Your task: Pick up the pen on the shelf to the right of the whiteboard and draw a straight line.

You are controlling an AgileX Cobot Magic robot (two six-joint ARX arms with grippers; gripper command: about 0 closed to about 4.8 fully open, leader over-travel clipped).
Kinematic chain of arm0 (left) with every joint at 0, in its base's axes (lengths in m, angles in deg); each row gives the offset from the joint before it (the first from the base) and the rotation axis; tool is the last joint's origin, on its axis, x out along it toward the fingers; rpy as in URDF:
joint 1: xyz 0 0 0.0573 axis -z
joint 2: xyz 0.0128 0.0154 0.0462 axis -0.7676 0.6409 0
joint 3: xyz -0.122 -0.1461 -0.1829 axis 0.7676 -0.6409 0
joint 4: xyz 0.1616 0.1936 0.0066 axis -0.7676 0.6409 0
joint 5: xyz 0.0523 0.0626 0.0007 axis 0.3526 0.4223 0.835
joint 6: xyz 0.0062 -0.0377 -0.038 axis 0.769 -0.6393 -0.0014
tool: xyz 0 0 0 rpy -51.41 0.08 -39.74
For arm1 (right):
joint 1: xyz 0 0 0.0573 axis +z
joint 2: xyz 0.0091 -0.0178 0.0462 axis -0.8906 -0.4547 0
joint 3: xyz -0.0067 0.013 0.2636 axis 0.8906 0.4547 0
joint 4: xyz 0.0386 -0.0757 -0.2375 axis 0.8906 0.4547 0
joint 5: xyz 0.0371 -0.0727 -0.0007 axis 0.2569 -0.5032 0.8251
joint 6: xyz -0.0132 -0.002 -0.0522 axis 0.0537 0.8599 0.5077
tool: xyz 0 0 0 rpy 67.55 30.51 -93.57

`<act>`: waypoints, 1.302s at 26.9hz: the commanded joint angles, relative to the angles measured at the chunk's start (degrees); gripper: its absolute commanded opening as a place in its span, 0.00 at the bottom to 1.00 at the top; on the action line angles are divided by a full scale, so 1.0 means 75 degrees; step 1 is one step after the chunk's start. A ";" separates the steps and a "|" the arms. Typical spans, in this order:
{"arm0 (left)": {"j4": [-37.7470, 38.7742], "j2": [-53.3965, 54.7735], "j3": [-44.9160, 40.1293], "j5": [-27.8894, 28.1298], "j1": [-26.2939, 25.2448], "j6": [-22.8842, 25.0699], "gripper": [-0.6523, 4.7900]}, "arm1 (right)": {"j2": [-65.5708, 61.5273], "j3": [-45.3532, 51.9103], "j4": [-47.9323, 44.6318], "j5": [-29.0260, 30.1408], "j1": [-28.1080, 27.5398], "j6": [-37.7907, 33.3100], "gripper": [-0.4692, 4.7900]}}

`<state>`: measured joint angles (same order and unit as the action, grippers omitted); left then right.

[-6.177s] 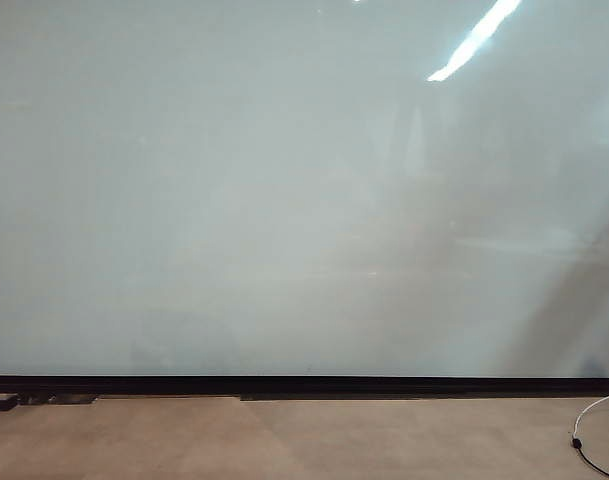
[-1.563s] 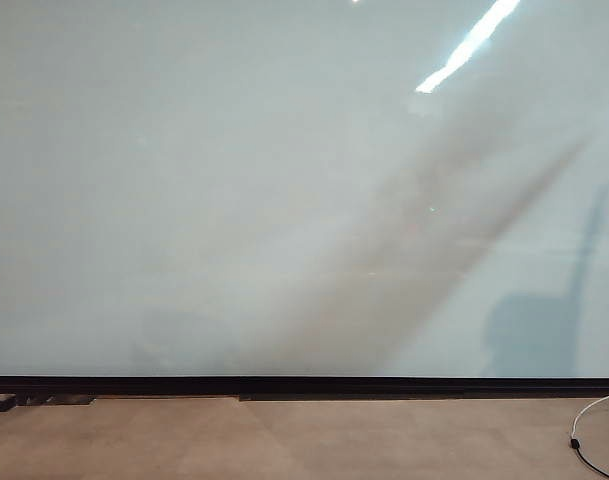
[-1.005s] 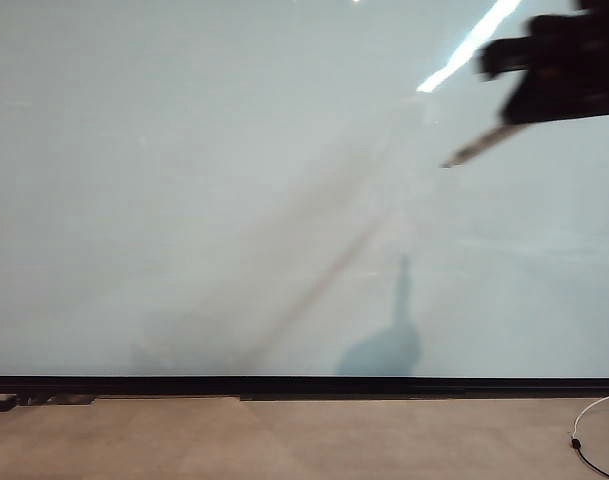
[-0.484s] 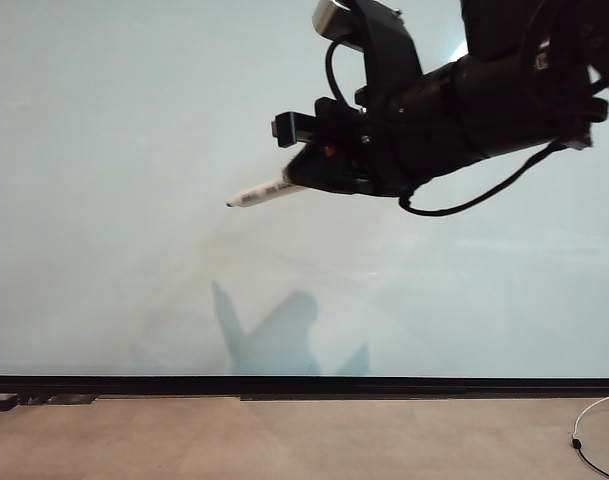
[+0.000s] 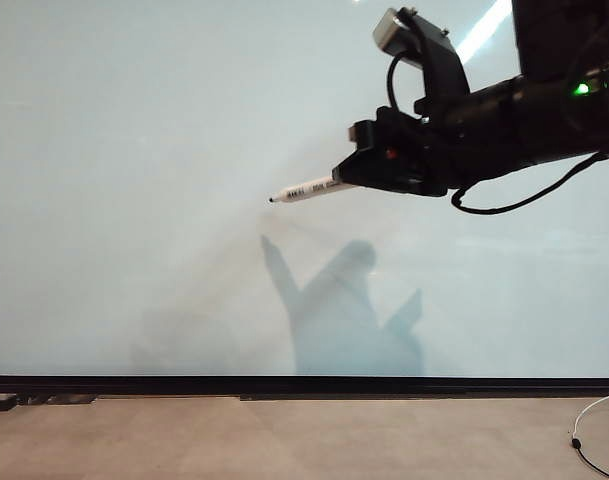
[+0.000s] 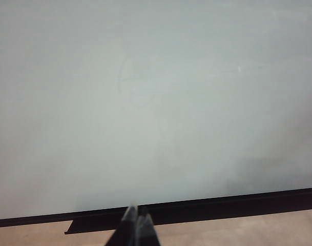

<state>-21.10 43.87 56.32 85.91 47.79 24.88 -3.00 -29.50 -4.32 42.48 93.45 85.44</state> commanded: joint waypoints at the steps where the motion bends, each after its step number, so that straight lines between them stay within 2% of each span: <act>1: -0.0067 0.0000 0.0026 -0.0017 0.0000 0.0020 0.11 | 0.0012 -0.0023 -0.0323 0.0697 -0.0023 0.0090 0.07; 7: -0.0067 0.0000 0.0026 -0.0017 0.0000 0.0020 0.11 | -0.0379 -0.0105 -0.0632 0.1163 -0.0052 0.0099 0.07; 13: -0.0067 0.0000 0.0026 -0.0015 0.0000 0.0020 0.11 | -0.0866 -0.0224 -0.1250 0.0726 -0.0047 0.0000 0.07; 35: -0.0067 0.0000 0.0026 -0.0017 0.0000 0.0020 0.11 | -0.0976 -0.0297 -0.1087 0.0125 -0.0149 0.0076 0.07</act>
<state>-21.10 43.89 56.32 85.93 47.77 24.88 -10.43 -31.51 -11.84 43.90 92.25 85.83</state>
